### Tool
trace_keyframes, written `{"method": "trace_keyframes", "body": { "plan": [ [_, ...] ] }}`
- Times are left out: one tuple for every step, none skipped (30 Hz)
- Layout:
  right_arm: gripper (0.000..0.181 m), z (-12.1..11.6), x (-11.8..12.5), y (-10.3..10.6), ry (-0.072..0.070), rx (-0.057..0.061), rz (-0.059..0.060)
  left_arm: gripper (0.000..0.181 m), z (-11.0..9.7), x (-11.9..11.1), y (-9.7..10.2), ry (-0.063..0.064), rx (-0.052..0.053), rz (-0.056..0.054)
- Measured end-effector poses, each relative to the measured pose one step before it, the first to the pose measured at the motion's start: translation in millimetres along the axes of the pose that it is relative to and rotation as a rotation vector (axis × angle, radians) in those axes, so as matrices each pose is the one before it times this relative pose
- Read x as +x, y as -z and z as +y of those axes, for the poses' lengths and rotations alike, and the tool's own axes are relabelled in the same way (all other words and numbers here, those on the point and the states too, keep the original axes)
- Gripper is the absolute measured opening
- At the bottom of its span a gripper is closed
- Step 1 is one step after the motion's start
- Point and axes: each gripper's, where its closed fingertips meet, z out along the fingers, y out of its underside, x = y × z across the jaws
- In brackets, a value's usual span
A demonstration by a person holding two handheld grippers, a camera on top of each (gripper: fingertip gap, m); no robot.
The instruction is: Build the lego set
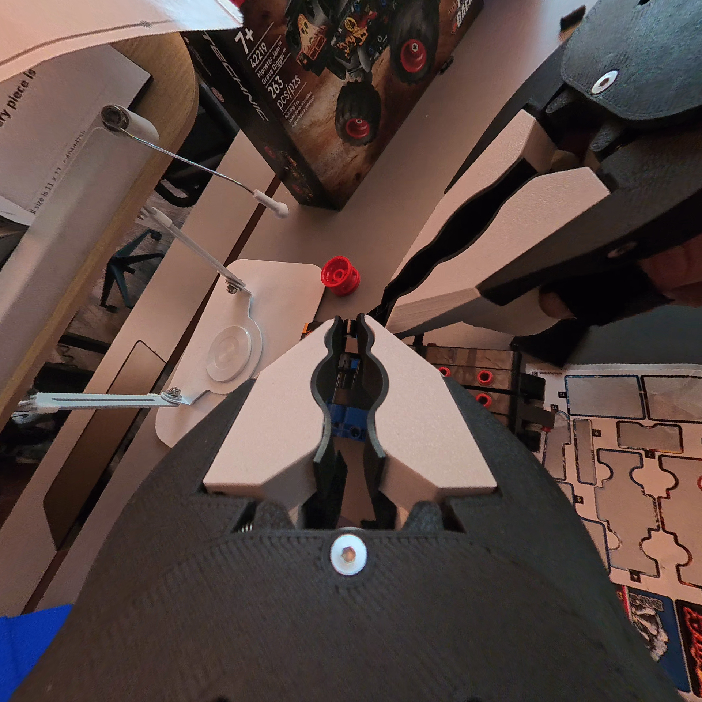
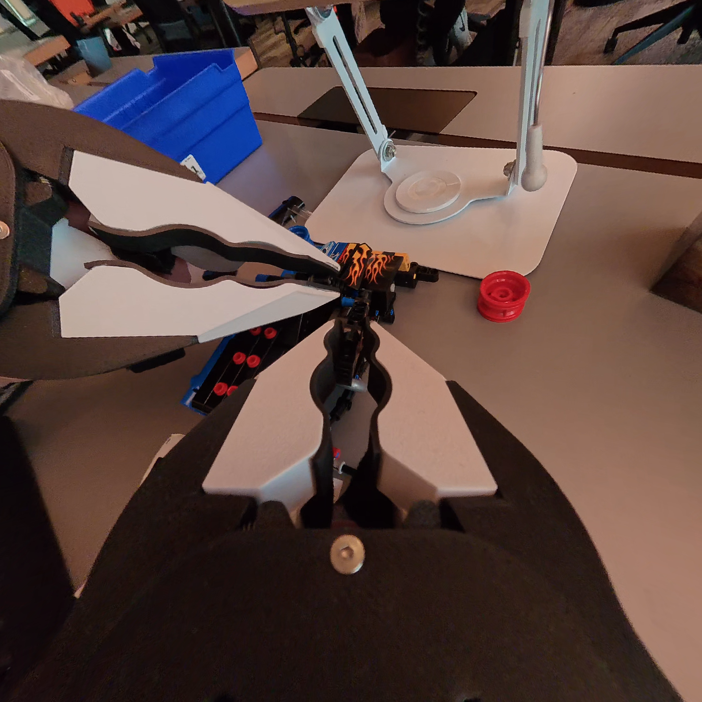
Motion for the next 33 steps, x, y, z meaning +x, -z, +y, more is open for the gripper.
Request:
{"method": "trace_keyframes", "body": {
  "plan": [
    [0.008, -0.27, 0.39, 0.13, -0.0119, 0.0027, -0.0122, 0.007, -0.02, -0.02, 0.13, 0.0024, 0.0031, 0.0004],
    [0.008, -0.11, 0.69, 0.32, -0.0125, 0.0004, -0.0126, 0.007, 0.13, -0.20, 0.07, 0.0042, 0.0041, 0.0030],
    [0.007, -0.51, 1.16, 0.94, -0.0049, 0.0006, -0.0066, 0.007, -0.14, 0.02, 0.03, 0.0057, 0.0057, 0.0030],
    [0.007, -0.04, 0.90, 0.66, -0.0012, 0.0007, -0.0040, 0.007, -0.26, 0.22, 0.00, 0.0029, 0.0055, 0.0013],
    [0.007, 0.18, 0.44, 0.25, 0.0002, 0.0007, -0.0040, 0.007, -0.22, 0.18, -0.12, -0.0012, 0.0018, -0.0010],
    [0.006, 0.17, 0.44, 0.23, 0.0070, -0.0013, -0.0022, 0.007, -0.12, 0.12, 0.10, -0.0027, 0.0003, -0.0013],
    [0.006, -0.56, 1.00, 0.42, 0.0081, -0.0019, -0.0053, 0.007, -0.20, 0.05, -0.03, 0.0005, 0.0017, 0.0015],
    [0.006, -0.96, 0.93, 0.70, -0.0004, 0.0010, -0.0117, 0.007, -0.13, 0.18, -0.05, 0.0034, 0.0034, 0.0037],
    [0.006, -0.61, 0.57, 0.75, -0.0019, -0.0003, -0.0116, 0.007, -0.30, 0.27, -0.05, 0.0027, 0.0043, 0.0021],
    [0.006, 0.61, -0.09, 0.01, 0.0061, -0.0058, -0.0065, 0.006, -0.35, 0.23, -0.11, 0.0007, 0.0026, -0.0008],
    [0.006, 0.89, -0.49, -0.41, 0.0155, -0.0098, -0.0053, 0.006, -0.10, 0.04, -0.06, -0.0005, 0.0009, -0.0024],
    [0.006, -0.70, 0.05, 0.46, 0.0151, -0.0040, -0.0062, 0.006, 0.02, -0.04, 0.19, 0.0009, 0.0018, 0.0000],
    [0.005, -1.05, 0.56, 0.90, 0.0083, -0.0030, -0.0047, 0.006, -0.28, 0.21, 0.16, 0.0028, 0.0052, 0.0012],
    [0.005, -0.10, 0.42, 0.43, 0.0140, -0.0047, 0.0018, 0.006, -0.45, 0.22, -0.14, 0.0037, 0.0060, -0.0011],
    [0.005, 0.11, -0.02, 0.21, 0.0212, -0.0046, 0.0099, 0.006, -0.12, 0.17, -0.07, -0.0025, 0.0005, -0.0028],
    [0.005, 0.31, -0.57, 0.13, 0.0243, -0.0076, 0.0181, 0.006, -0.16, 0.22, 0.04, -0.0023, -0.0012, -0.0009],
    [0.006, 0.58, -1.02, -0.23, 0.0294, -0.0087, 0.0223, 0.006, -0.22, 0.22, 0.18, 0.0015, 0.0020, -0.0010],
    [0.005, 0.16, -0.71, -0.21, 0.0210, -0.0049, 0.0181, 0.006, 0.09, -0.09, 0.19, 0.0025, 0.0028, -0.0025],
    [0.005, -0.15, -0.82, -0.06, -0.0002, -0.0014, 0.0089, 0.006, 0.16, -0.16, 0.45, 0.0010, 0.0025, -0.0037],
    [0.006, -0.16, -0.51, -0.13, -0.0084, 0.0008, 0.0053, 0.006, -0.03, 0.00, 0.34, 0.0003, 0.0044, -0.0046],
    [0.006, 0.18, -0.73, -0.16, 0.0084, -0.0006, 0.0120, 0.006, -0.16, -0.13, 0.10, 0.0031, 0.0070, -0.0035],
    [0.006, 0.13, -1.61, -0.23, 0.0186, -0.0037, 0.0166, 0.006, 0.00, -0.01, 0.08, 0.0032, 0.0037, 0.0004],
    [0.006, 0.25, -1.42, -0.43, 0.0186, -0.0040, 0.0183, 0.006, 0.20, 0.01, 0.28, -0.0005, -0.0026, 0.0010],
    [0.006, -0.21, -0.62, -0.27, 0.0196, -0.0008, 0.0190, 0.006, -0.08, -0.02, 0.00, -0.0047, -0.0013, -0.0035],
    [0.006, -0.28, -0.45, 0.08, 0.0191, -0.0008, 0.0168, 0.006, -0.25, -0.06, 0.09, -0.0013, 0.0026, -0.0037],
    [0.007, -0.01, -1.09, 0.08, 0.0206, -0.0023, 0.0139, 0.006, 0.14, -0.04, 0.26, 0.0046, 0.0010, 0.0016],
    [0.007, 0.29, -1.06, 0.16, 0.0126, -0.0001, 0.0091, 0.006, 0.10, -0.04, 0.31, 0.0045, 0.0015, 0.0013],
    [0.007, -0.14, -0.26, 0.32, -0.0106, 0.0020, -0.0017, 0.006, -0.17, -0.06, 0.22, 0.0031, 0.0054, -0.0025],
    [0.007, -0.30, -0.13, 0.14, -0.0219, 0.0003, -0.0054, 0.006, -0.09, -0.04, 0.25, 0.0028, 0.0055, -0.0028],
    [0.008, -0.01, -0.53, -0.03, -0.0136, -0.0002, 0.0001, 0.006, 0.05, -0.15, 0.07, 0.0011, 0.0017, -0.0026],
    [0.008, 0.03, -0.73, 0.11, -0.0143, 0.0013, 0.0012, 0.006, -0.05, -0.08, 0.05, -0.0028, 0.0004, -0.0030],
    [0.009, 0.02, -0.39, 0.01, -0.0291, 0.0017, -0.0067, 0.006, -0.13, 0.01, -0.06, -0.0025, 0.0011, -0.0033],
    [0.009, -0.03, 0.25, 0.06, -0.0583, 0.0051, -0.0220, 0.006, -0.07, -0.15, 0.02, 0.0002, 0.0019, -0.0015]
  ]
}}
